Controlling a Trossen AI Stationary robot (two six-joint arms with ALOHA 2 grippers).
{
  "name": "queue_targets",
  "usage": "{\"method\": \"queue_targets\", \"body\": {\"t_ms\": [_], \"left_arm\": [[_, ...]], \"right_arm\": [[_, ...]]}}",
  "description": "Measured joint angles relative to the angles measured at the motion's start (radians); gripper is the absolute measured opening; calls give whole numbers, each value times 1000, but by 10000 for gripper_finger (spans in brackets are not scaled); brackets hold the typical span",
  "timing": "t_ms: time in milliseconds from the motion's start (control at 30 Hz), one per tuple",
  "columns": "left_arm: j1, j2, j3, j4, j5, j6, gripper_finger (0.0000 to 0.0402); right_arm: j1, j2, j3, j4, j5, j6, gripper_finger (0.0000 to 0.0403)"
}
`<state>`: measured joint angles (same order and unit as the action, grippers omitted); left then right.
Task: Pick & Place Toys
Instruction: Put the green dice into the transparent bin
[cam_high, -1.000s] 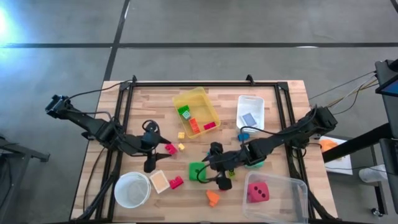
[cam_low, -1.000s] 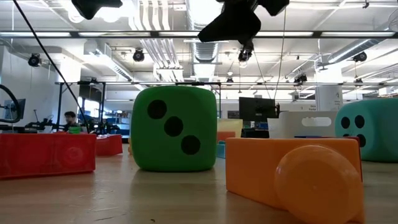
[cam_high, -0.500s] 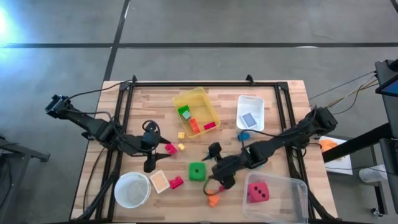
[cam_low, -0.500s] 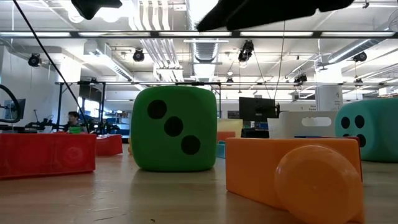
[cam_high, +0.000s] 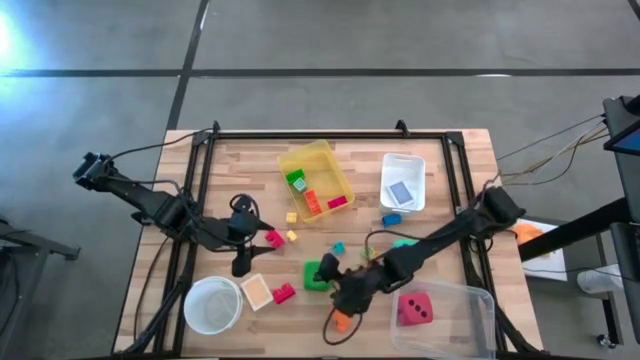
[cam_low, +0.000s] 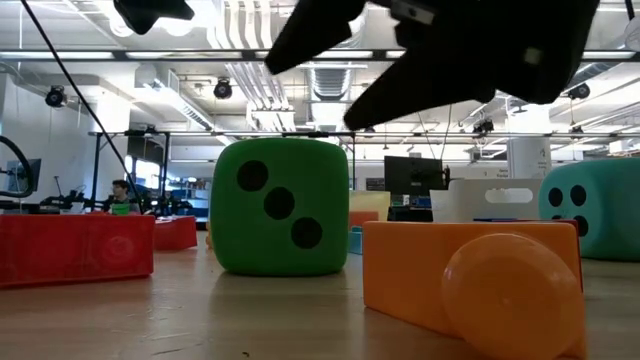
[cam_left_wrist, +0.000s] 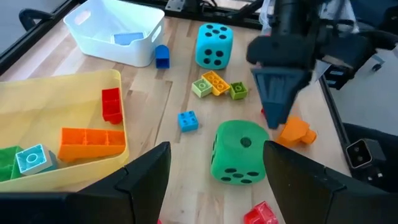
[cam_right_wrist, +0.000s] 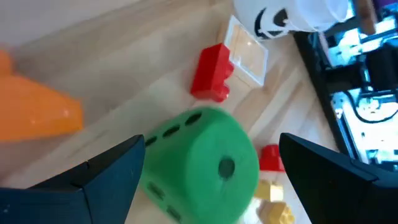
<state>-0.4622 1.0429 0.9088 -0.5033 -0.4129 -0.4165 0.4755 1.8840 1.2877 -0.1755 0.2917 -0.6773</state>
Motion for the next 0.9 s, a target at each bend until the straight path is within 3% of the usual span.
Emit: {"method": "queue_targets", "body": {"t_ms": [267,433,900], "left_arm": [[0,0,0,-20,-11,-3,258],[0,0,0,-22,-11,-3,258],[-1,0,-25,1,-14,-8,258]], "right_arm": [[-2,182,278,-353,8,-94,363],[-7,268,402,-542,115,-189,362],[-38,281,440,-569,121,-265,362]]}}
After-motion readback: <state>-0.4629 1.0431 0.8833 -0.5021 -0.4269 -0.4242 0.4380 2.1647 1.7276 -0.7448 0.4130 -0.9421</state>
